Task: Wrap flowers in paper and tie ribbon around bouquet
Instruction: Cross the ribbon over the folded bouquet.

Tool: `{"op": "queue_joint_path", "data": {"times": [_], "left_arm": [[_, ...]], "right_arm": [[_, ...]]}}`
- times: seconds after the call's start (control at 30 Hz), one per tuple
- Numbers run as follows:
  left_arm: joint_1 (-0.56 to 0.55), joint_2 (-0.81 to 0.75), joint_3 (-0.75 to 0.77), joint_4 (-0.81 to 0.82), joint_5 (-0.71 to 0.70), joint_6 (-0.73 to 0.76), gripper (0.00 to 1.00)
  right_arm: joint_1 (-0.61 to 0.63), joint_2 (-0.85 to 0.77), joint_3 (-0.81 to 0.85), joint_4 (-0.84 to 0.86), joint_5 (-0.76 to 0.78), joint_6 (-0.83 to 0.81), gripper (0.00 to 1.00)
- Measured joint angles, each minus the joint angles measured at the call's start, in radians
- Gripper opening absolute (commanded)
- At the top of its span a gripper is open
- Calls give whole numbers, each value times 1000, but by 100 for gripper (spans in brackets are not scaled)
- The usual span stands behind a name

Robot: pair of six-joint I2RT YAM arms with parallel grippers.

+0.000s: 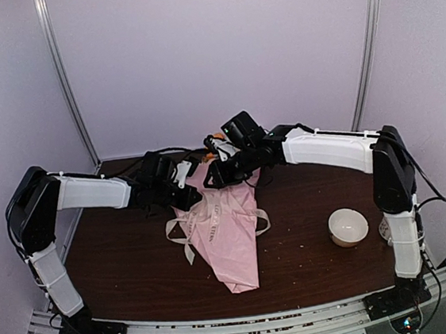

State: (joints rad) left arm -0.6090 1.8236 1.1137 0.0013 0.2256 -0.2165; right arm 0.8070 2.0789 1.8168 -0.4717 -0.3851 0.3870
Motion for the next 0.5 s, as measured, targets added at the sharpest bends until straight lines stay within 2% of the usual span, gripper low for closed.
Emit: {"op": "queue_joint_path", "data": {"times": [0.17, 0.37, 0.5], "left_arm": [[3, 0, -11, 21, 19, -14, 0], [7, -1, -27, 58, 44, -33, 0], [10, -1, -29, 62, 53, -41, 0]], "right_arm": [[-7, 98, 62, 10, 0, 36, 35], [-8, 141, 64, 9, -1, 58, 42], [-8, 142, 64, 13, -12, 64, 40]]}}
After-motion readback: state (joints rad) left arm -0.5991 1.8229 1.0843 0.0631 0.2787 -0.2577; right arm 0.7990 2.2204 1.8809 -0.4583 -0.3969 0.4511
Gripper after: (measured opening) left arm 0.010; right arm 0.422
